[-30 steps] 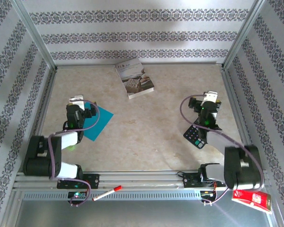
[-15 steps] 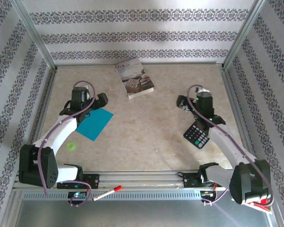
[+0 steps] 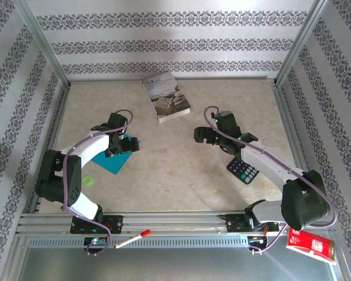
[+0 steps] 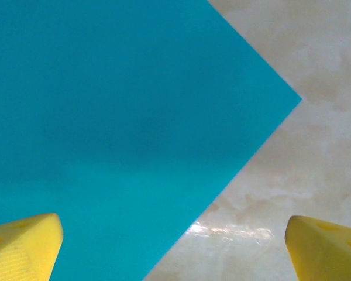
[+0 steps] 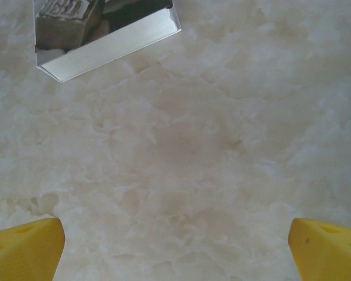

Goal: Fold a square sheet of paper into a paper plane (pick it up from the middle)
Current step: Move the square sheet of paper to the center of the table.

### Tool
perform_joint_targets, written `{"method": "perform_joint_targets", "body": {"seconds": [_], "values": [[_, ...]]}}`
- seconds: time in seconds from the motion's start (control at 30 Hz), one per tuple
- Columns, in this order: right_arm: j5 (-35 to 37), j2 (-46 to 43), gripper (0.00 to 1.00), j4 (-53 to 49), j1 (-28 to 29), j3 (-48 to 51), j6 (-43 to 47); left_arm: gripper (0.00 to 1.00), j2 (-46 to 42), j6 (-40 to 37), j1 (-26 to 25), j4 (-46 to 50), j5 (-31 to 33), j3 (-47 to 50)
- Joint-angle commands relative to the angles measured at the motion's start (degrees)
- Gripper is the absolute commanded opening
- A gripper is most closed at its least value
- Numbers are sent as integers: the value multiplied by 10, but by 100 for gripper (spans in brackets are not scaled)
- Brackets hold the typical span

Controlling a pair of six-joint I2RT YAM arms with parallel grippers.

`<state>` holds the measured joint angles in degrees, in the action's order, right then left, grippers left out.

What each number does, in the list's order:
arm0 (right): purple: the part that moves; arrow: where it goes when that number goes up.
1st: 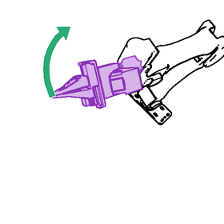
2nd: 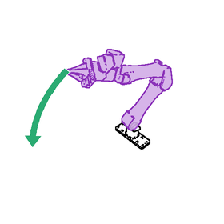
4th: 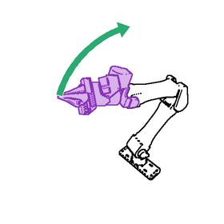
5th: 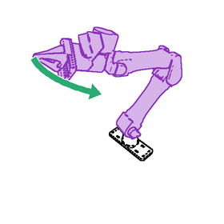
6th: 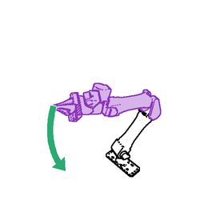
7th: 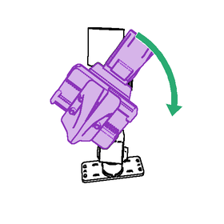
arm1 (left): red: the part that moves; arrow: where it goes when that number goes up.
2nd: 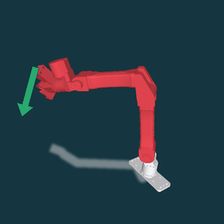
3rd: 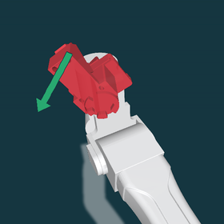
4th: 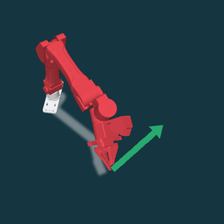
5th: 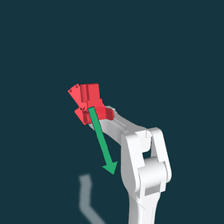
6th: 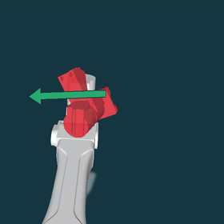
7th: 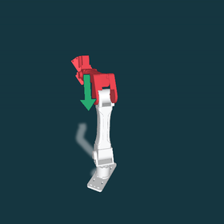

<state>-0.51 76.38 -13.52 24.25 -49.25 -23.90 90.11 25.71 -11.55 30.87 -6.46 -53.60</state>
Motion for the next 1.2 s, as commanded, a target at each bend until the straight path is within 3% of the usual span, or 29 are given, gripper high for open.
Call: {"method": "perform_joint_targets", "body": {"seconds": [0.0,0.33,0.5,0.8,0.9,1.17], "values": [[3,6,98,-10,4,-6,-8,97,15,2,-8,-16,-58,7],[19,-22,98,-26,1,11,-1,94,58,28,-83,-52,-61,15],[25,-41,98,-37,-17,19,6,91,80,84,-167,-78,-59,2],[-25,-65,98,-55,-122,23,8,90,171,214,-342,-148,-89,-129],[-38,-72,98,-67,-135,22,18,91,155,172,-345,-123,-89,-157],[-78,-69,98,-75,-131,38,29,99,108,-184,-261,43,-22,-184]]}}
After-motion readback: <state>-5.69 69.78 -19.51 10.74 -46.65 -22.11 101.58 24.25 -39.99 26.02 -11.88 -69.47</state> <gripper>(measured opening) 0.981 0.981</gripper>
